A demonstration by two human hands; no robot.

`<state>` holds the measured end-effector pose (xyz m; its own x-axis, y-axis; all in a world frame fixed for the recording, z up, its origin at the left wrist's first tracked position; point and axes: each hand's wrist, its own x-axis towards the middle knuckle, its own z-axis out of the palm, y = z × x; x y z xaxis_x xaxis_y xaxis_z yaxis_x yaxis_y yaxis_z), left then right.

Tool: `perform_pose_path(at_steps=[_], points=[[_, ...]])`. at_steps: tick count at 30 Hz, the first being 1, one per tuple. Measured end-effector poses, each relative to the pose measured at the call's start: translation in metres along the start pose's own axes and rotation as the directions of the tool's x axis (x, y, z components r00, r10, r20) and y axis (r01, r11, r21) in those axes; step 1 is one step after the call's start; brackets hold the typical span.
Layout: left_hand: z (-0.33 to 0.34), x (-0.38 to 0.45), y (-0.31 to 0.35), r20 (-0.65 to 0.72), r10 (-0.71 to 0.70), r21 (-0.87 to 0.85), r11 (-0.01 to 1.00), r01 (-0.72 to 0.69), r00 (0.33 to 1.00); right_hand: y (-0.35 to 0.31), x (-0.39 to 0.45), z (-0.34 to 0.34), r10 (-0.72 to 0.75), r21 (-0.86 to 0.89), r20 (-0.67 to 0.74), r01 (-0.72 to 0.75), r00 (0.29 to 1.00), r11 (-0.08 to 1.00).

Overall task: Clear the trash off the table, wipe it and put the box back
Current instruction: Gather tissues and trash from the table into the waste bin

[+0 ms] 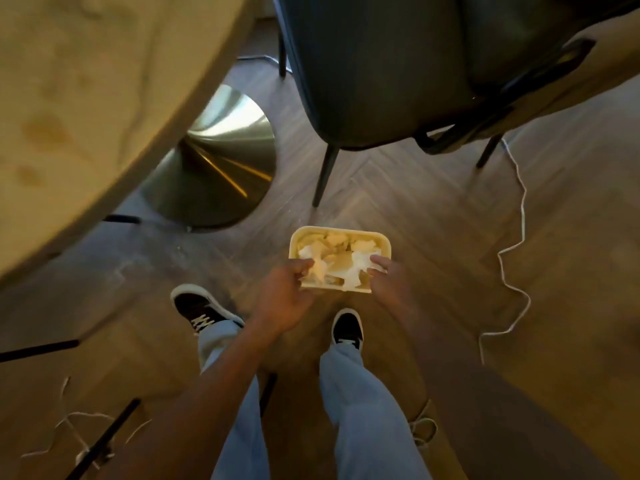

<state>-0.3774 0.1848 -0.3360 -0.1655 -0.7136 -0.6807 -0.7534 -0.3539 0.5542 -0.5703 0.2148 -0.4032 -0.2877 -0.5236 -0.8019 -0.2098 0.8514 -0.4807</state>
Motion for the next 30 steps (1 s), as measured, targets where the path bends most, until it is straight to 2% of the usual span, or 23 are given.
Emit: perform_pose_path(at_steps=[6, 11, 14, 16, 21, 30], points=[[0.031, 0.062, -0.039, 0.044, -0.023, 0.094, 0.995, 0.019, 0.999, 0.010, 0.053, 0.036, 0.011, 0.030, 0.047, -0.012, 0.999, 0.999], [0.049, 0.091, -0.049, 0.151, -0.107, 0.155, 0.984, 0.084, 0.983, 0.029, 0.061, 0.033, 0.050, -0.059, 0.004, -0.049, 0.999, 0.997], [0.052, 0.092, -0.052, 0.258, -0.128, 0.299, 0.953, 0.047, 0.958, 0.037, 0.058, 0.028, 0.057, -0.075, -0.019, -0.059, 0.998, 0.995], [0.049, 0.086, -0.050, 0.283, -0.108, 0.312, 0.950, 0.015, 0.953, 0.038, 0.053, 0.025, 0.071, -0.054, -0.025, -0.072, 0.997, 0.996], [0.030, 0.058, -0.041, 0.238, -0.100, 0.236, 0.971, 0.042, 0.966, 0.017, 0.029, 0.021, 0.029, -0.029, -0.025, -0.029, 0.999, 0.999], [-0.029, -0.035, 0.006, -0.015, 0.027, -0.009, 1.000, -0.027, 1.000, -0.060, -0.076, 0.005, -0.114, -0.009, 0.010, 0.115, 0.993, 0.993]])
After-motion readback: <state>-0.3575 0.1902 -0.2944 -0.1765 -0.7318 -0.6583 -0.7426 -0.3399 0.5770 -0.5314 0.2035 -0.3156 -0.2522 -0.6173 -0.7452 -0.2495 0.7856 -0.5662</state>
